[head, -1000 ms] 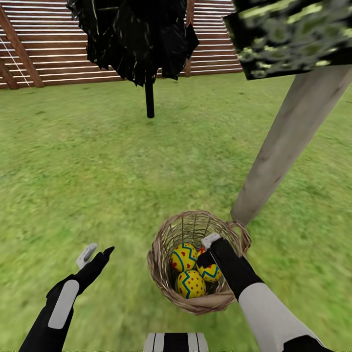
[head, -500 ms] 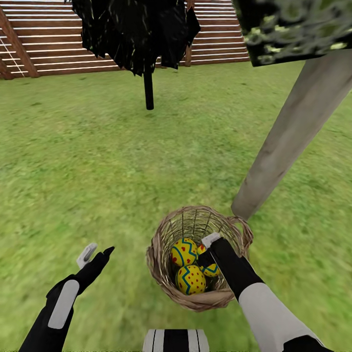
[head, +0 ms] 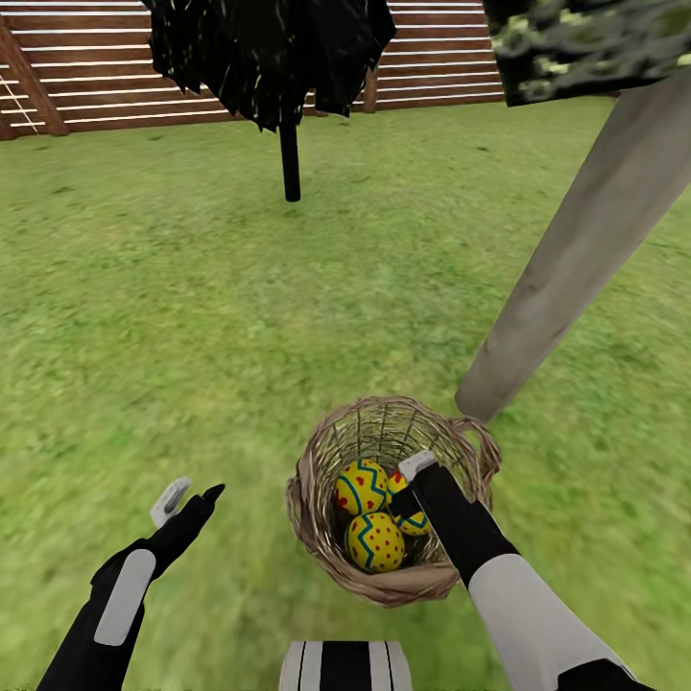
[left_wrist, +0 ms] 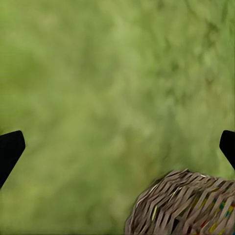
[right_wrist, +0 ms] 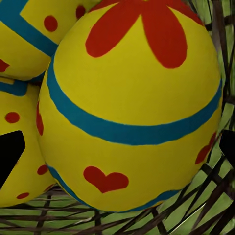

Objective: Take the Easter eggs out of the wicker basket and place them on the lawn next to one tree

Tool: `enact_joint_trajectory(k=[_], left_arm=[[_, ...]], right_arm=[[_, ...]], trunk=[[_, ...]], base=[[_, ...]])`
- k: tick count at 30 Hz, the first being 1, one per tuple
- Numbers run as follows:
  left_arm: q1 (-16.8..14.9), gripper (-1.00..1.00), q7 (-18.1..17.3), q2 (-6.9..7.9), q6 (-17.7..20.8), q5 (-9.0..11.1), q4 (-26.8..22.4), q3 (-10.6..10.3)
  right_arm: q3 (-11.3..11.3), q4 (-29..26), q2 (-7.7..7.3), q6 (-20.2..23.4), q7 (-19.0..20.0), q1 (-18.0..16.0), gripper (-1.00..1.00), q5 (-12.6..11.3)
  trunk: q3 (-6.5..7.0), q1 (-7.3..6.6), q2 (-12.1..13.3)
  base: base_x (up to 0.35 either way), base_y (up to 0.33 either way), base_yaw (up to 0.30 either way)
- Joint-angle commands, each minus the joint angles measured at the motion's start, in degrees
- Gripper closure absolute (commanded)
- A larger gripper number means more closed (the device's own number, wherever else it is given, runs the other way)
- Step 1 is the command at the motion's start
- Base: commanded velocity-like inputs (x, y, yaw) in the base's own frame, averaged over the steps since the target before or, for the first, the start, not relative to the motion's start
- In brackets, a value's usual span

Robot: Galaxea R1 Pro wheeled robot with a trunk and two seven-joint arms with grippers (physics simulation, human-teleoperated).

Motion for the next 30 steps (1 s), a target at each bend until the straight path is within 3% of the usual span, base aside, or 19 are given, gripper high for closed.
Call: enact_joint_trajectory(k=[1, 14, 19, 20, 30], left_arm=[[0.0, -1.0, 0.4, 0.0, 0.3, 0.6, -0.1, 0.0], [0.0, -1.0, 0.4, 0.0, 0.3, 0.6, -0.1, 0.0], [0.0, -1.0, 0.4, 0.0, 0.3, 0.6, -0.1, 0.0], [0.0, -1.0, 0.4, 0.0, 0.3, 0.6, -0.1, 0.0], [0.0, -1.0, 0.4, 0.0, 0.3, 0.6, -0.1, 0.0]], right_arm=[[0.0, -0.1, 0.0, 0.2, 0.4, 0.0, -1.0, 0.6], [0.0, -0.2, 0.09, 0.3, 0.3, 0.0, -1.0, 0.3], [0.1, -0.9, 0.09, 0.3, 0.3, 0.0, -1.0, 0.2], [0.1, -0.9, 0.09, 0.3, 0.3, 0.0, 1.0, 0.2], [0.2, -1.0, 0.06, 0.3, 0.4, 0.0, 1.0, 0.2]], trunk=[[-0.04, -0.01, 0.0], [-2.92, 0.33, -0.2], [-2.92, 0.33, -0.2], [-2.92, 0.33, -0.2], [-2.92, 0.33, -0.2]], base=[[0.0, 0.0, 0.0], [0.0, 0.0, 0.0], [0.0, 0.0, 0.0], [0.0, 0.0, 0.0], [0.0, 0.0, 0.0]])
